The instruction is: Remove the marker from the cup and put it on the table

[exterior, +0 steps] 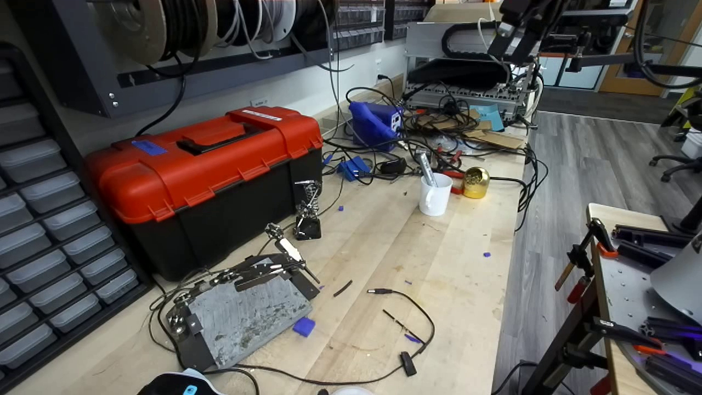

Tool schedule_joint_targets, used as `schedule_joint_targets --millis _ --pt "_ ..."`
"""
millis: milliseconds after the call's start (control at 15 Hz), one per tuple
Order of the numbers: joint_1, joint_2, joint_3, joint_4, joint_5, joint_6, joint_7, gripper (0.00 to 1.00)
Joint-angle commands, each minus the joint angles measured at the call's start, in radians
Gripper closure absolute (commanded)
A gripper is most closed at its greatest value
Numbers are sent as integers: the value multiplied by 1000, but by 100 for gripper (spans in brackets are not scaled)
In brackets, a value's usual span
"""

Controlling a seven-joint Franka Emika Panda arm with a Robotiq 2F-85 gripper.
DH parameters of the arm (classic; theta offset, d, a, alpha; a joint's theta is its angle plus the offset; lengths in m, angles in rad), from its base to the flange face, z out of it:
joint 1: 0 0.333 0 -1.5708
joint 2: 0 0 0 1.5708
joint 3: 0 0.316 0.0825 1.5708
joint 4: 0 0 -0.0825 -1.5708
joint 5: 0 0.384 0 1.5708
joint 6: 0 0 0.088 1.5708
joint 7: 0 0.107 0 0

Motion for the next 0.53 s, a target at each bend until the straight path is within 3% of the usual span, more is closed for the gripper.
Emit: schedule_joint_targets --millis 0,467 --pt "-22 131 -13 98 -46 -7 9 0" --pt "-21 307 -26 188 -73 -13 31 0"
